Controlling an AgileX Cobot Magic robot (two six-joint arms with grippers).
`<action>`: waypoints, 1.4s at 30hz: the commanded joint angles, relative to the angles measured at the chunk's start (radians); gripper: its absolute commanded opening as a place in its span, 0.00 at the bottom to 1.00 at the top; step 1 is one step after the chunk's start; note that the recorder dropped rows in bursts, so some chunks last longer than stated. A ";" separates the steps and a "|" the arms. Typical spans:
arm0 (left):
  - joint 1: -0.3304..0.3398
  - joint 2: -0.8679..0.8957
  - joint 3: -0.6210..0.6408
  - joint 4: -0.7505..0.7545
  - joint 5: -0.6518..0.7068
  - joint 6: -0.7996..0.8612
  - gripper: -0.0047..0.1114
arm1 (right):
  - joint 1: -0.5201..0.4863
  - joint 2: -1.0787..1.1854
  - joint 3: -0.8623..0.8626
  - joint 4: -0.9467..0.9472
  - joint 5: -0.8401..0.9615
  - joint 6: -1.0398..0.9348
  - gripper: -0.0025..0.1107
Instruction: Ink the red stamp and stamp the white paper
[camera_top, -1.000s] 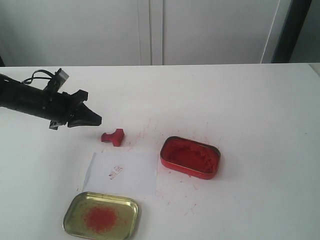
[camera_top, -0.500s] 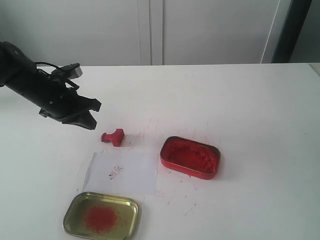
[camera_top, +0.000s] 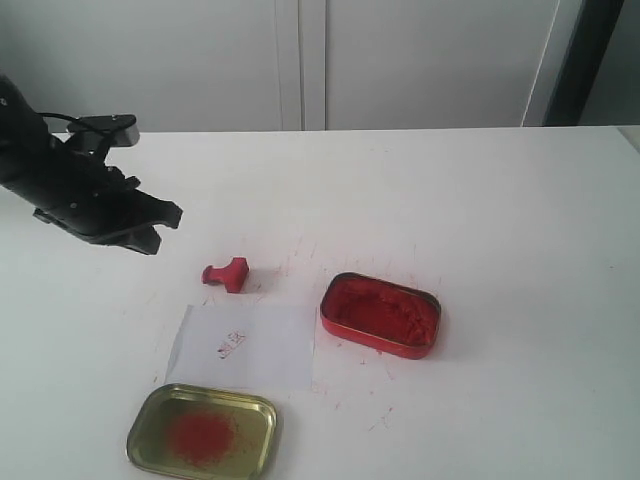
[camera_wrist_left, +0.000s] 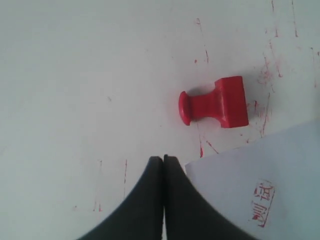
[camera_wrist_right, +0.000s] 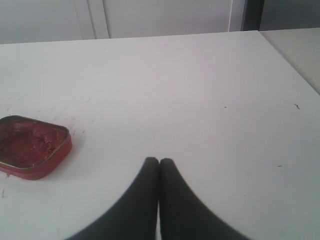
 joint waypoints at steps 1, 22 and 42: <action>-0.004 -0.056 0.032 0.098 0.011 -0.090 0.04 | -0.002 -0.006 0.006 0.001 -0.014 0.005 0.02; 0.105 -0.104 0.042 0.407 0.229 -0.368 0.04 | -0.002 -0.006 0.006 0.001 -0.014 0.005 0.02; 0.128 -0.277 0.207 0.422 0.343 -0.349 0.04 | -0.002 -0.006 0.006 0.001 -0.014 0.005 0.02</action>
